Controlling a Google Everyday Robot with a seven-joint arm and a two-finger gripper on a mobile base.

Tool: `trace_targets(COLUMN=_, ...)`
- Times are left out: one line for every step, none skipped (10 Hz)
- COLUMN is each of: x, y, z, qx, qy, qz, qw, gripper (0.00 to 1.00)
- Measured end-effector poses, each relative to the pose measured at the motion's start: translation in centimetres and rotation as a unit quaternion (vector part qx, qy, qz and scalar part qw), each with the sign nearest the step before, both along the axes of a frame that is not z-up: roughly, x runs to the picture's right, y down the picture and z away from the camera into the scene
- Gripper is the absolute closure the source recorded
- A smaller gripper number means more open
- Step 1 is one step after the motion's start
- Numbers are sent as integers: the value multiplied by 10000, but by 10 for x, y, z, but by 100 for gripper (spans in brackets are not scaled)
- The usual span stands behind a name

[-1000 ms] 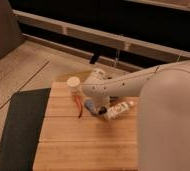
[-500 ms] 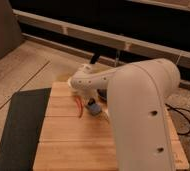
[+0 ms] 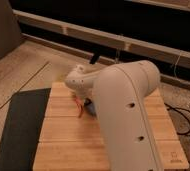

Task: Place the eraser on the white sponge

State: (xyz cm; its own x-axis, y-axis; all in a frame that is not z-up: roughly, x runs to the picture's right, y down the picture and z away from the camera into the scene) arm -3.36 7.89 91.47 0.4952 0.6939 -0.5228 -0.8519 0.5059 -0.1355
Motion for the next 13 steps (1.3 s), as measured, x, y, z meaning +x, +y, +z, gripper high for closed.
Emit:
trace_targets(x=1, y=0, z=-1, qx=-2, qy=61, qz=26, qw=10000, gripper=100)
trace_targets(x=3, y=-2, z=-3, qx=27, qy=120, qz=63, qw=9999, gripper=100)
trace_targets(x=5, y=-3, z=-5, qx=59, qy=164, qz=92, qw=9998, gripper=100)
trace_targets(x=5, y=-2, z=-8, qx=76, qy=191, qz=119, qw=9997, gripper=100)
trace_targets(x=6, y=-2, z=-12, qx=99, qy=214, qz=169, qw=9996, gripper=100)
trace_targets(x=7, y=-2, z=-15, qx=120, qy=226, qz=214, qw=9994, gripper=100)
trace_targets(x=11, y=-1, z=-20, qx=154, qy=266, qz=311, qw=9990, gripper=100)
trace_targets(x=16, y=1, z=-23, qx=169, qy=307, qz=405, qw=9986, gripper=100)
trace_targets(x=24, y=2, z=-26, qx=178, qy=359, qz=511, qw=9979, gripper=100)
trace_targets(x=32, y=3, z=-27, qx=183, qy=416, qz=634, qw=9970, gripper=100)
trace_targets(x=37, y=4, z=-27, qx=173, qy=443, qz=693, qw=9965, gripper=100)
trace_targets(x=43, y=7, z=-25, qx=111, qy=495, qz=798, qw=9955, gripper=99)
trace_targets(x=46, y=13, z=-21, qx=-2, qy=511, qz=814, qw=9954, gripper=93)
